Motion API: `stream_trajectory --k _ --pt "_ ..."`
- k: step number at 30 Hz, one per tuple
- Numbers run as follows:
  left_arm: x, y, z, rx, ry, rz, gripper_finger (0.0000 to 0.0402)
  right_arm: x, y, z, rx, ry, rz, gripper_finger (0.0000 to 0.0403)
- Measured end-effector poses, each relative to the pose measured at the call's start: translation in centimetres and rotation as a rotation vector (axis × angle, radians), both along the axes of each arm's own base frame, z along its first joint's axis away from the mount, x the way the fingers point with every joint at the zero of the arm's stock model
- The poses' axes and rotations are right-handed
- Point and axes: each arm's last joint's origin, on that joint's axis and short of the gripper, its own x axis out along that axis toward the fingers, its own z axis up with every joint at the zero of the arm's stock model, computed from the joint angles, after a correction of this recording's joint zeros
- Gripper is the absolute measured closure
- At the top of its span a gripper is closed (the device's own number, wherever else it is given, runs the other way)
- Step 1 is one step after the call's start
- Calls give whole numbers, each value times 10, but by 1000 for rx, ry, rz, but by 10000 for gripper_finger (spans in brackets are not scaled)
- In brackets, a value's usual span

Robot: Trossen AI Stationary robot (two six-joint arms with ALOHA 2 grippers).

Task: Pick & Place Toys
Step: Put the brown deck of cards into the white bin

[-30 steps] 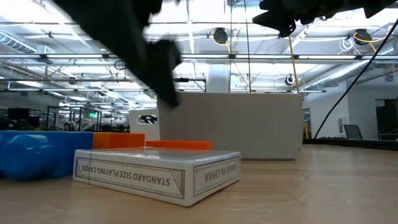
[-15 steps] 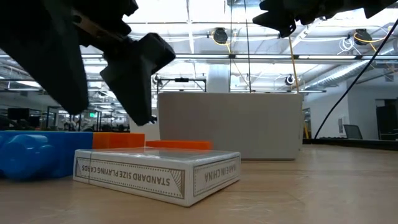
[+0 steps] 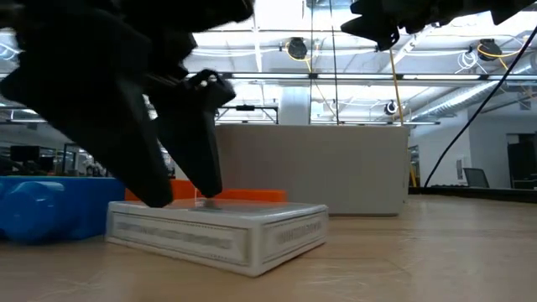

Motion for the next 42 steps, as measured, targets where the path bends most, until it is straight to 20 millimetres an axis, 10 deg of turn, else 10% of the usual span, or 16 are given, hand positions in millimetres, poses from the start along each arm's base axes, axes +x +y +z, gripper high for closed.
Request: stream_trajectory --k 31,42 --pt "-9 -8 -1 -494 320 608 160 0 0 0 1 0 0 188" --pt "-7 -8 1 -332 199 423 149 0 0 0 1 0 0 188"
